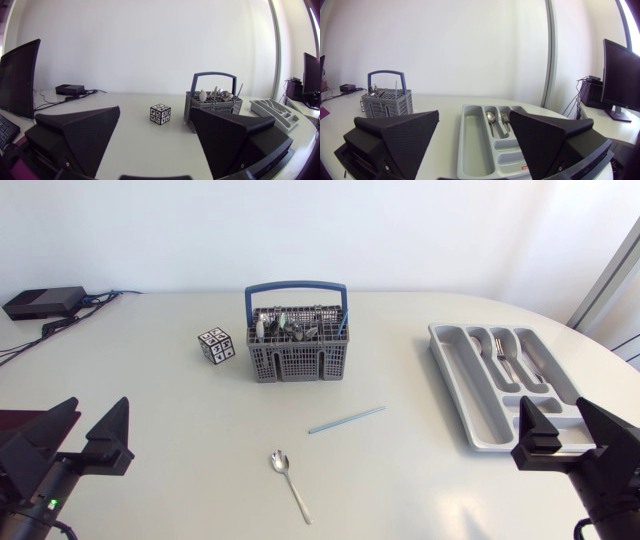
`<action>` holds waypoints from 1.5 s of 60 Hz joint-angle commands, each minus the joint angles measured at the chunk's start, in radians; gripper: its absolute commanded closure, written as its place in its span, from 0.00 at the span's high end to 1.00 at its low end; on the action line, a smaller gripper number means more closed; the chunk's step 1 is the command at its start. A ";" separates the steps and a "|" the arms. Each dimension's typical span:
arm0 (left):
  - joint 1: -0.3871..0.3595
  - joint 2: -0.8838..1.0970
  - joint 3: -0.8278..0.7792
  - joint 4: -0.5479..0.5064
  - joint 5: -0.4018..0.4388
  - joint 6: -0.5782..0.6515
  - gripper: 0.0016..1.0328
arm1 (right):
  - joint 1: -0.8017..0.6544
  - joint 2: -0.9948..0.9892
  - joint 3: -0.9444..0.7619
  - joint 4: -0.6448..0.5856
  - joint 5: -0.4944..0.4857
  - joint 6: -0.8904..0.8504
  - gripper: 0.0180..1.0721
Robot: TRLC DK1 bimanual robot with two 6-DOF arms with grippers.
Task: Transfer all utensils from the basket to the drawer tray.
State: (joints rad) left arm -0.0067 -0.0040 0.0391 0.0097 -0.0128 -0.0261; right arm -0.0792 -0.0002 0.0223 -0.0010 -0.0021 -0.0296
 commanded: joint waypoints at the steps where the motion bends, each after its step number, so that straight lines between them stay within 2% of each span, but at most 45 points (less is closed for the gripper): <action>1: 0.007 -0.010 -0.033 0.006 -0.026 0.000 0.96 | 0.006 -0.006 -0.024 0.004 0.008 0.000 0.96; 13: 0.005 -0.007 -0.007 0.045 -0.056 0.015 0.96 | 0.045 -0.006 -0.018 0.027 0.019 0.008 0.96; 20: 0.010 0.009 0.045 0.056 -0.062 0.015 0.96 | 0.145 0.000 -0.005 0.042 0.100 0.007 0.96; 25: 0.010 0.047 0.084 0.059 -0.062 0.015 0.96 | 0.173 0.014 0.008 0.055 0.122 0.005 0.96; 38: 0.002 0.354 0.257 0.092 -0.062 -0.049 0.94 | 0.174 0.236 0.122 0.145 0.123 0.008 0.96; 47: -0.053 0.642 0.395 0.070 -0.070 -0.109 0.94 | 0.176 0.428 0.189 0.200 0.123 0.037 0.96; 53: -0.142 0.802 0.490 0.045 -0.170 -0.089 0.94 | 0.187 0.574 0.246 0.202 0.125 0.065 0.96; 59: -0.180 0.992 0.622 -0.037 -0.240 -0.031 0.93 | 0.202 0.689 0.295 0.207 0.132 0.083 0.96; 62: -0.213 1.095 0.699 -0.093 -0.251 0.015 0.93 | 0.222 0.747 0.324 0.199 0.152 0.083 0.96; 67: -0.220 1.225 0.780 -0.113 -0.248 0.072 0.93 | 0.269 0.850 0.398 0.134 0.194 0.077 0.96; 76: -0.243 1.467 0.946 -0.129 -0.236 0.072 0.94 | 0.348 1.048 0.553 -0.017 0.223 0.031 0.96; 83: -0.249 1.610 1.076 -0.125 -0.231 0.058 0.91 | 0.377 1.135 0.636 -0.096 0.159 -0.007 0.96; 90: -0.260 1.721 1.191 -0.037 -0.227 0.055 0.89 | 0.409 1.223 0.697 -0.125 0.129 -0.010 0.96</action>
State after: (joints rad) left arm -0.2550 1.6527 1.1439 -0.0605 -0.2413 0.0273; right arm 0.3107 1.1671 0.6758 -0.1081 0.1413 -0.0299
